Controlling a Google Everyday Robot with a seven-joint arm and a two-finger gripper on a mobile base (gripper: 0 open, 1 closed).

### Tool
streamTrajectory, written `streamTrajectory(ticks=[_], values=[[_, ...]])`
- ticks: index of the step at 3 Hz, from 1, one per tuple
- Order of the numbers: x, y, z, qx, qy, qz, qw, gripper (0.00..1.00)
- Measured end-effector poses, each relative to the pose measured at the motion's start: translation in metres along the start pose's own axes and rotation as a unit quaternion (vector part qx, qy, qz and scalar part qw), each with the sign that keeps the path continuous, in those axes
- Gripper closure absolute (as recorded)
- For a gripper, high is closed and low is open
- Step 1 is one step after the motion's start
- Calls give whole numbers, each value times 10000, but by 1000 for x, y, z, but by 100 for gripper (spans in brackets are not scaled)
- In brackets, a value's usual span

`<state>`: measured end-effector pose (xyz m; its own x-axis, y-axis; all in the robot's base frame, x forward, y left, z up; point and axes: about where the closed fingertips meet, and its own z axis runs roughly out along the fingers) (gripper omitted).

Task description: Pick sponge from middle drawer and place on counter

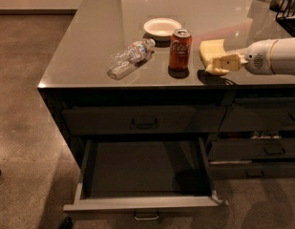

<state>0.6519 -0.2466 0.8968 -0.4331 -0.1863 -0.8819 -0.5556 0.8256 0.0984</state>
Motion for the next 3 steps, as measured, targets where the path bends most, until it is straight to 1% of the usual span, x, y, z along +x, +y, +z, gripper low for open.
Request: streamTrajectory(ticks=[1,2,3], values=[[-1,1,3,-12,-13,1,10000,19],[0,3,6,-31,-8,-1,10000,0],[0,3,6,-31,-8,-1,10000,0]])
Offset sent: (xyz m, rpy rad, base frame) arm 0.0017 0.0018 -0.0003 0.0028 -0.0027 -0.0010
